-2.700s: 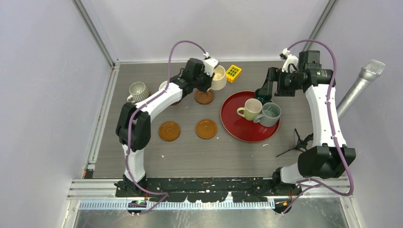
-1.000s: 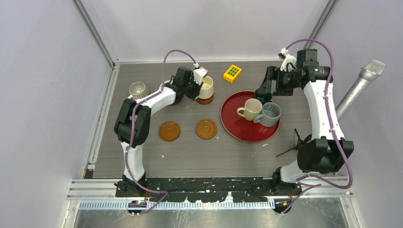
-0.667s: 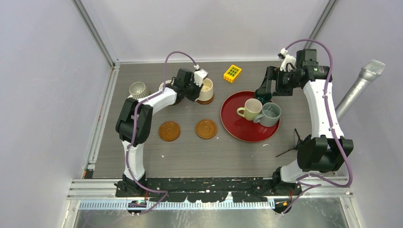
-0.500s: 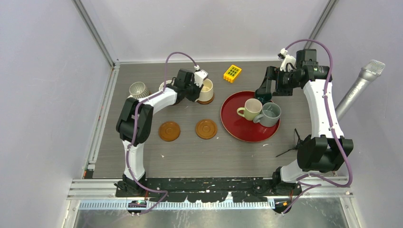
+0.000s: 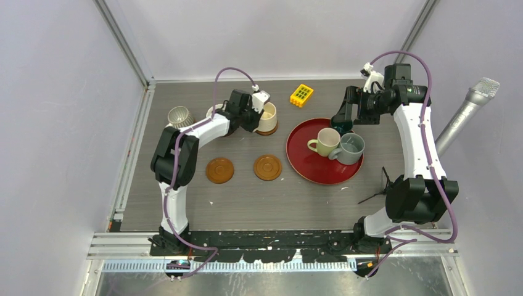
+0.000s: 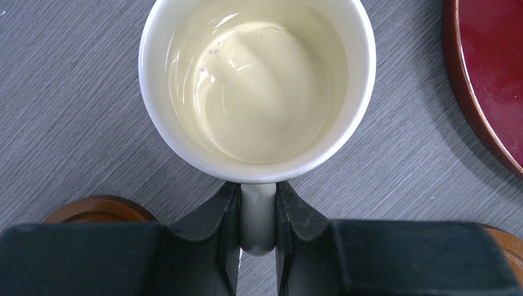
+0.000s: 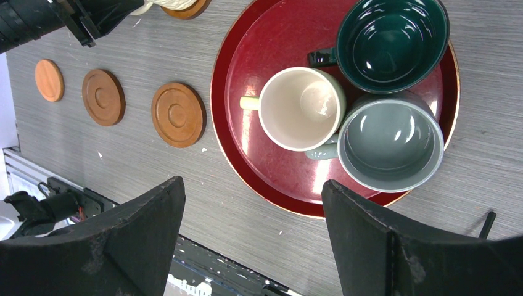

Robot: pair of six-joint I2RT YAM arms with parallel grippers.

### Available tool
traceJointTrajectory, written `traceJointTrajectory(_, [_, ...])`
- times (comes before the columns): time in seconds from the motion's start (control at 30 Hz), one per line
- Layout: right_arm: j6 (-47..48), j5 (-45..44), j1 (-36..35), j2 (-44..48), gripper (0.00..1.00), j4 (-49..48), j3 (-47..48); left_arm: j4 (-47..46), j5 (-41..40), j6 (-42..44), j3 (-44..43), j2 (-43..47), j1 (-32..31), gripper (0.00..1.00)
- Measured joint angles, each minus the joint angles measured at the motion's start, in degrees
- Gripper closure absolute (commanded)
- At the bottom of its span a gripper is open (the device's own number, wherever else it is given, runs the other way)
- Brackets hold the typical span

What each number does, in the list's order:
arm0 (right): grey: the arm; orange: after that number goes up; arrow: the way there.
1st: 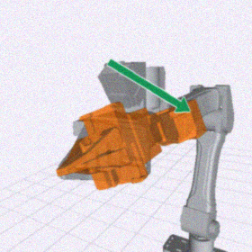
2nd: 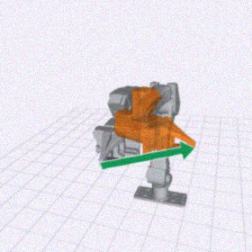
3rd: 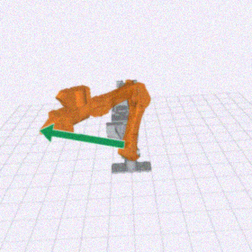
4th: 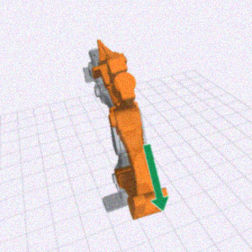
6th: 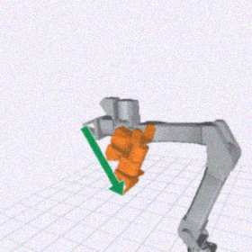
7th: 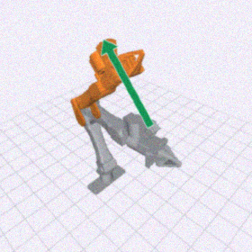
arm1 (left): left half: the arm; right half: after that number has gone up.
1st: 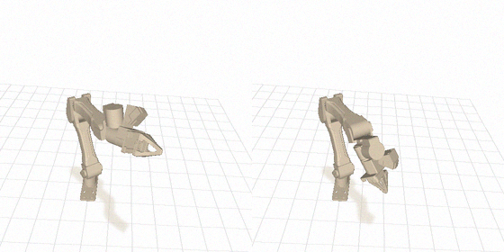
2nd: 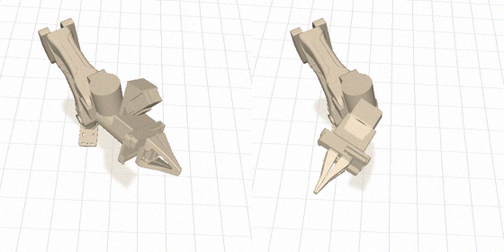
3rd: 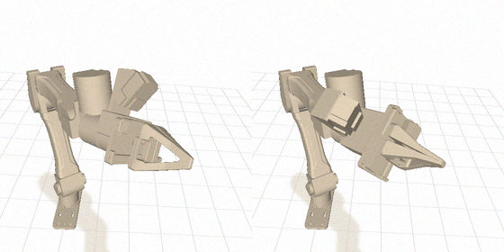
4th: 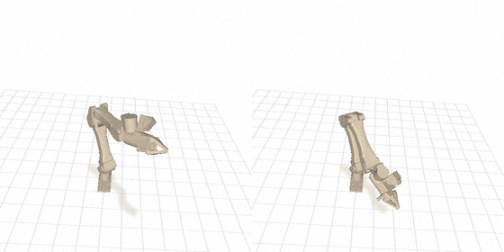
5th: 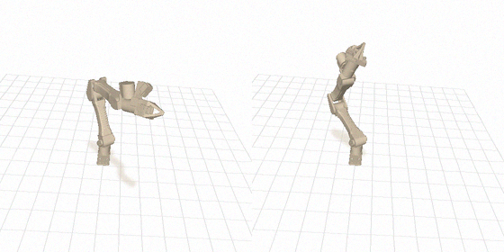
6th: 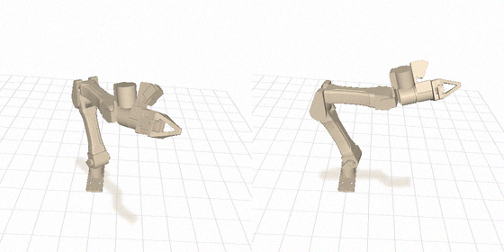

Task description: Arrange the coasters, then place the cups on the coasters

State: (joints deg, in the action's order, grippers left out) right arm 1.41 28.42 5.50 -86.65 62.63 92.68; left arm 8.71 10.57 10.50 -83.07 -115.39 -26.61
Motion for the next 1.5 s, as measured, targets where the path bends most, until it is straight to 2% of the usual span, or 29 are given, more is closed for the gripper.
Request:
traceJointTrajectory(0.17, [0.0,0.0,0.0,0.0,0.14,0.0,0.0,0.0,0.0,0.0,0.0,0.0,0.0,0.78])
traceJointTrajectory(0.7, [0.0,0.0,0.0,0.0,0.14,0.0,0.0,-0.3,1.0,-0.1,1.1,0.6,0.0,0.77])
traceJointTrajectory(0.93, [0.0,0.1,0.0,0.0,0.14,0.0,0.0,-0.1,1.6,-1.0,1.3,0.7,0.0,0.59])
traceJointTrajectory(1.5, [-0.1,0.4,0.0,0.0,0.14,-0.1,0.0,1.3,2.1,-1.3,3.6,3.3,0.0,0.61])
